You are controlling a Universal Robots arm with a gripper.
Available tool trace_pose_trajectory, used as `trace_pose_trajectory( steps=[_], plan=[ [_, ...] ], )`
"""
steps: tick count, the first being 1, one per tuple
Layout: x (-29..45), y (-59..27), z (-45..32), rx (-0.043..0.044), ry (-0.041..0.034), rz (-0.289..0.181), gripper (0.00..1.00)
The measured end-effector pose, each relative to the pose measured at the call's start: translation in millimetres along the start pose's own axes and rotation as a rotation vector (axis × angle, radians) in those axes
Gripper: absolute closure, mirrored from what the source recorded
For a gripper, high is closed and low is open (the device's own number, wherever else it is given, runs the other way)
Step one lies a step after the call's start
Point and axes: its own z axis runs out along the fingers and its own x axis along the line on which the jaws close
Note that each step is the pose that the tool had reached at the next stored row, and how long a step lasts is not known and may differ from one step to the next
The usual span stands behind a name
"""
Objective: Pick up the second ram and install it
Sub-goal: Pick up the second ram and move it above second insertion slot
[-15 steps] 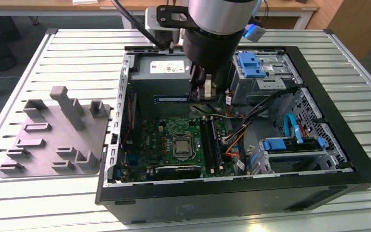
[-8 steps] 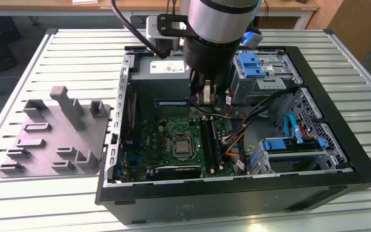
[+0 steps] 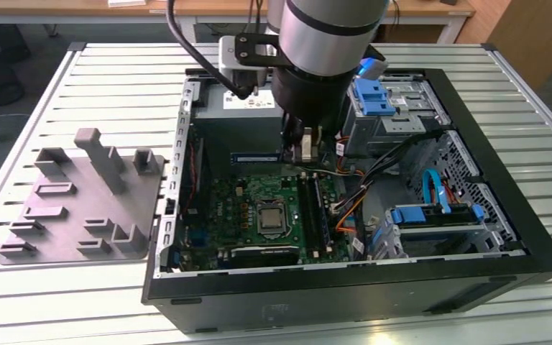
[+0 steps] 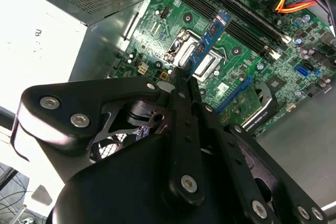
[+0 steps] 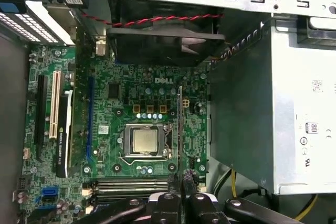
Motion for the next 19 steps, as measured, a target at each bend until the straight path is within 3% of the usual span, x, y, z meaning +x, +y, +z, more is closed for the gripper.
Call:
trace_pose_trajectory(
  steps=[19],
  plan=[
    [2.7, -1.7, 19.5, 0.0, 0.0001, 0.0, 0.86]
  ],
)
